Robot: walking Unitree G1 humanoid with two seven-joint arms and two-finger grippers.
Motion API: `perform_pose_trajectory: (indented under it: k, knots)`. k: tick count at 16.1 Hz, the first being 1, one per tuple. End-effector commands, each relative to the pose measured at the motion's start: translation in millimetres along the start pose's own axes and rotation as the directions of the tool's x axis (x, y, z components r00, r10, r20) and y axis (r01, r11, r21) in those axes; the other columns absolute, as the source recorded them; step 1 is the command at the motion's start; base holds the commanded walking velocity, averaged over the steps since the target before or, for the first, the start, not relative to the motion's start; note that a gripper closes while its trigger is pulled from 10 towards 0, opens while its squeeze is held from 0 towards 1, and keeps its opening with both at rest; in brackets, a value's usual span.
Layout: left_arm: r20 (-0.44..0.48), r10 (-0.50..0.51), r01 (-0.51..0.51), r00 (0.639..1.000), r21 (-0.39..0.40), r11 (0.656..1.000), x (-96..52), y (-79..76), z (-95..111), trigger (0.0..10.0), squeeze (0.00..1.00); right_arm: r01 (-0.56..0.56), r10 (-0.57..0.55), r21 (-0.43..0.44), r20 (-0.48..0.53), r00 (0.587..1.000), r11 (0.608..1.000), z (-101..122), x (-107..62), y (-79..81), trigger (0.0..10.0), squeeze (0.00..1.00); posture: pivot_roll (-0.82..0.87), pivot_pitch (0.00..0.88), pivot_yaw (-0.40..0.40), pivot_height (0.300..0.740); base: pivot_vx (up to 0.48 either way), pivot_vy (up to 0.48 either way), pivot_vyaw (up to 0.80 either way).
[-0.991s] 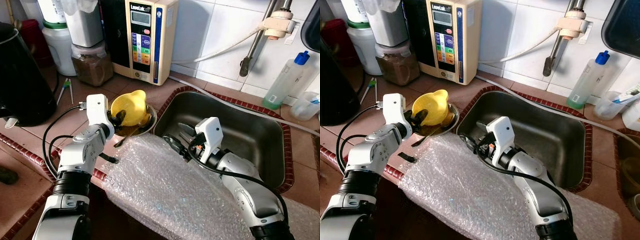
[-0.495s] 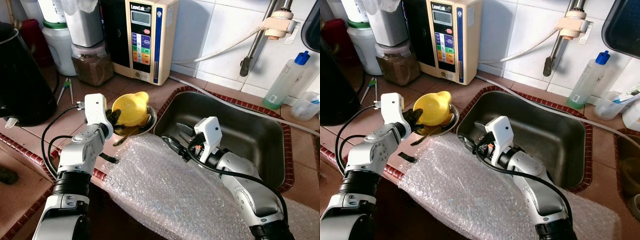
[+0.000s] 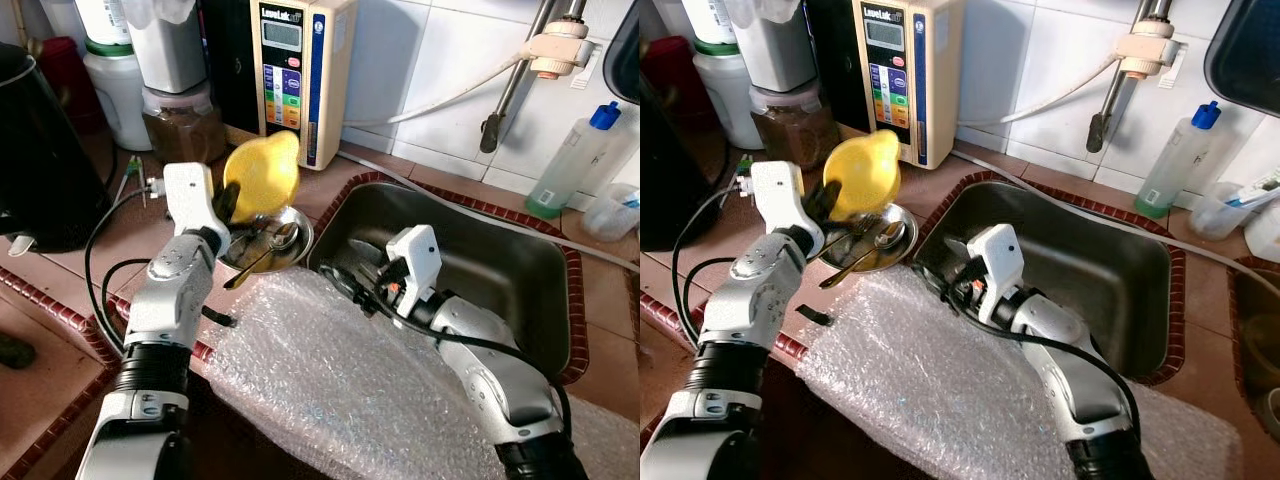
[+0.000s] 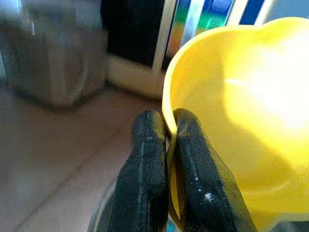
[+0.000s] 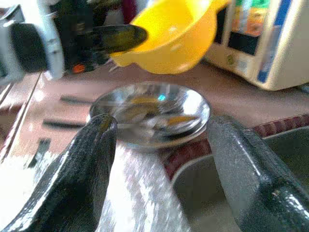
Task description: Kitchen organization
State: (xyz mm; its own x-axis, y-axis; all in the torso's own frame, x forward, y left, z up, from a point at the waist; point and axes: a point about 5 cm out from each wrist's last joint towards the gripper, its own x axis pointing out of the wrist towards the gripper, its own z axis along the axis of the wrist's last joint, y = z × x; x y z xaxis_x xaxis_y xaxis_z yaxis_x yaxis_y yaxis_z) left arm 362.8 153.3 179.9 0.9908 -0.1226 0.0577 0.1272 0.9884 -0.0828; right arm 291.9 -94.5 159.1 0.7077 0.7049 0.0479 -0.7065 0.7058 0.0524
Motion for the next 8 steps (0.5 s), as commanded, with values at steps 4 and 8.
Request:
perform_pose_trajectory:
  k: [4,8]
  knots:
    - [0.16,-0.139,0.091,0.977,0.28,0.956,-6.3,-35.4,14,0.0,0.0,0.087,-0.131,0.243,0.173,0.976,0.966,37,12.9,-15.8,10.0,0.0,-0.03,0.0,-0.042,0.74,0.0,0.0,0.0]
    - [0.212,-0.258,0.179,0.942,0.332,0.926,-14.7,-65.2,10,0.0,0.0,0.114,-0.191,0.365,0.181,0.965,0.924,41,15.7,-22.8,10.0,0.0,-0.03,0.0,-0.046,0.74,0.0,0.0,0.0]
